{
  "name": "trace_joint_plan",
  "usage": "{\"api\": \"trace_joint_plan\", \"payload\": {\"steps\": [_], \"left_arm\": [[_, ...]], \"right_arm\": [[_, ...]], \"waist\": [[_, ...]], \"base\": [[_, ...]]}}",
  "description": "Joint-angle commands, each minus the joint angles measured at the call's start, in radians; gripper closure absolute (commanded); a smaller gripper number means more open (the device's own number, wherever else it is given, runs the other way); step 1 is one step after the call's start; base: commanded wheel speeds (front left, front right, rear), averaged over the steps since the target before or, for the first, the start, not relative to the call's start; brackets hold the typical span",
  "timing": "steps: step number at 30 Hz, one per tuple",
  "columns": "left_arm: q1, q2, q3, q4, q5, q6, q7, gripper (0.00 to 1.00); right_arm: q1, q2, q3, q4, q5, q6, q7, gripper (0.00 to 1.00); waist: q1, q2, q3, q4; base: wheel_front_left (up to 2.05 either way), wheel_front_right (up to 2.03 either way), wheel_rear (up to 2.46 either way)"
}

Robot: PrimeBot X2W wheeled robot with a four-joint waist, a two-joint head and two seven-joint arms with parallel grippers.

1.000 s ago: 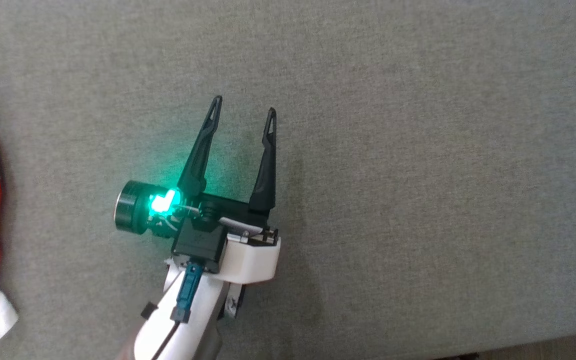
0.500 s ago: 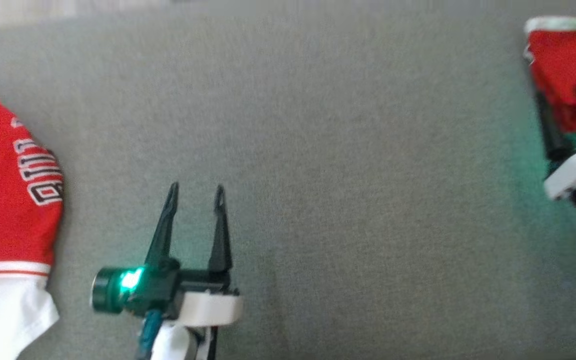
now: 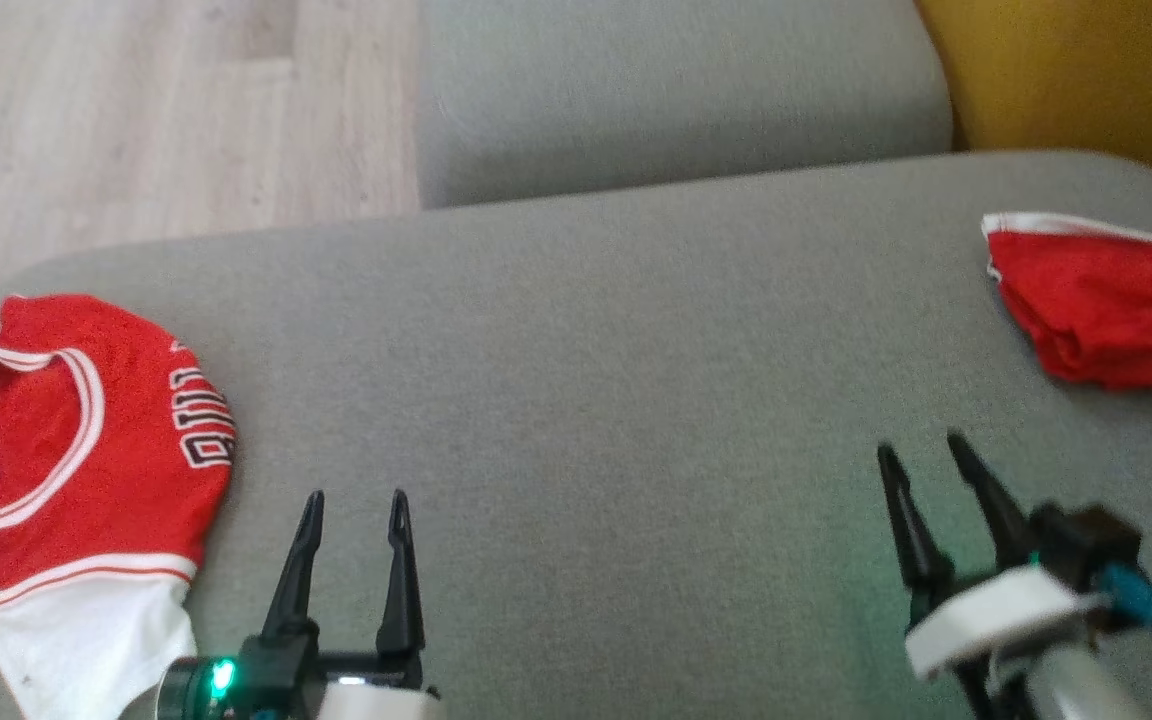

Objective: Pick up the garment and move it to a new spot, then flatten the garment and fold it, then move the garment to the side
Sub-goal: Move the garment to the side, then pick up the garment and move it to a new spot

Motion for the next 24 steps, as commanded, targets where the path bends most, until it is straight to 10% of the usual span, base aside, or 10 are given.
{"api": "trace_joint_plan", "payload": {"steps": [1, 24], "left_arm": [[-0.009, -0.001, 0.043, -0.03, 0.008, -0.008, -0.005, 0.0], [0.077, -0.001, 0.106, -0.02, 0.037, -0.036, -0.005, 0.0]], "right_arm": [[0.008, 0.006, -0.013, -0.057, -0.037, -0.001, -0.013, 0.0], [0.155, 0.088, -0.11, -0.151, -0.174, -0.001, -0.014, 0.0]], "waist": [[0.0002, -0.0001, -0.042, 0.031], [0.0002, -0.0001, -0.101, 0.037]], "base": [[0.0, 0.0, 0.0], [0.0, 0.0, 0.0]]}}
